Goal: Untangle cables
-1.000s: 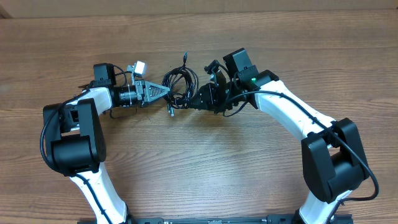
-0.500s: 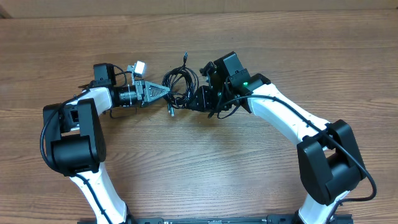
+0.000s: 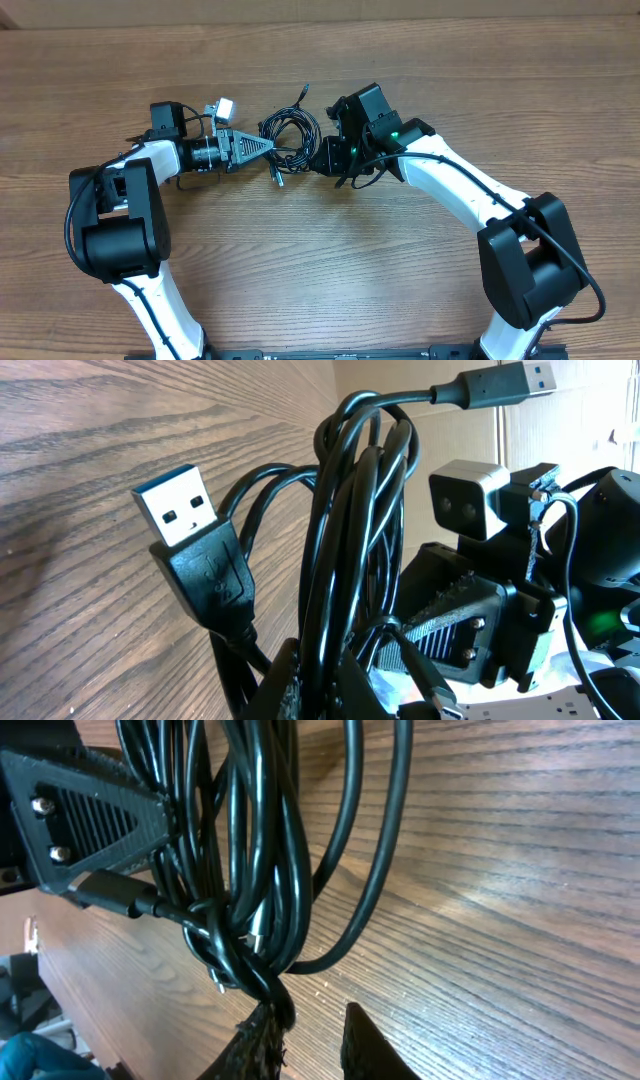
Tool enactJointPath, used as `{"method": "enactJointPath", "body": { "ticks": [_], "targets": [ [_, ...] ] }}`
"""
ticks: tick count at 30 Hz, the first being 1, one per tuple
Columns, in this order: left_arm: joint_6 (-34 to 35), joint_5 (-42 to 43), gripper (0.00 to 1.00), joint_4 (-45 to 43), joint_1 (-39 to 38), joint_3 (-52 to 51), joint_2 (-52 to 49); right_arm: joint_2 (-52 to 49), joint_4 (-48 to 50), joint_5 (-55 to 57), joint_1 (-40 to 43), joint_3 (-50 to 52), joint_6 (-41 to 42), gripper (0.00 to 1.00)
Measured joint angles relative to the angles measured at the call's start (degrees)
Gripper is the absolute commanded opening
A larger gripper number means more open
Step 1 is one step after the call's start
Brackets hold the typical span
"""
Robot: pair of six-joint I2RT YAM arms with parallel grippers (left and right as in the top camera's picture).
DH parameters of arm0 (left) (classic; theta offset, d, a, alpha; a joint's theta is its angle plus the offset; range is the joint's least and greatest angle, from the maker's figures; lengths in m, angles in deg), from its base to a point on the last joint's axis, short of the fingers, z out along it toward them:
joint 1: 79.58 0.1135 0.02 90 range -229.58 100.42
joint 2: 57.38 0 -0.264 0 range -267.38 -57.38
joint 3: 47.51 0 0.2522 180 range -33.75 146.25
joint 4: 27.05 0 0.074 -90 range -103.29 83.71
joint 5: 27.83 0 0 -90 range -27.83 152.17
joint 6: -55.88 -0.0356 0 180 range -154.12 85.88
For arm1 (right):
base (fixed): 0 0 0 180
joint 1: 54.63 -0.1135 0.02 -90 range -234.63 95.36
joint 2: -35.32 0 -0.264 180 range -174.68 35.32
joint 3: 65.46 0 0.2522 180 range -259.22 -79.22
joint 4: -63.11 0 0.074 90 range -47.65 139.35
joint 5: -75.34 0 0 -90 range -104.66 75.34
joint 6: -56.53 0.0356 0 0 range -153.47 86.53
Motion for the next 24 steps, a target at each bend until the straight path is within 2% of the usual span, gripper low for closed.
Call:
{"method": "enactJointPath", "body": {
  "ticks": [13,20,24],
  "targets": [
    [0.48,-0.2,0.04,0.02,0.02,0.0,0.0,-2.05,1.38,6.29,-3.02,0.0,2.99,0.19],
    [4.61,-8.44,0.04,3.26,-1.6,-0.09,0.0,-3.37,2.45,10.91,-3.41,0.0,4.28,0.19],
    [9.22,-14.53,0.04,3.45,-3.17,-0.2,0.0,-3.37,2.43,14.08,-3.41,0.0,5.62,0.19]
  ]
}}
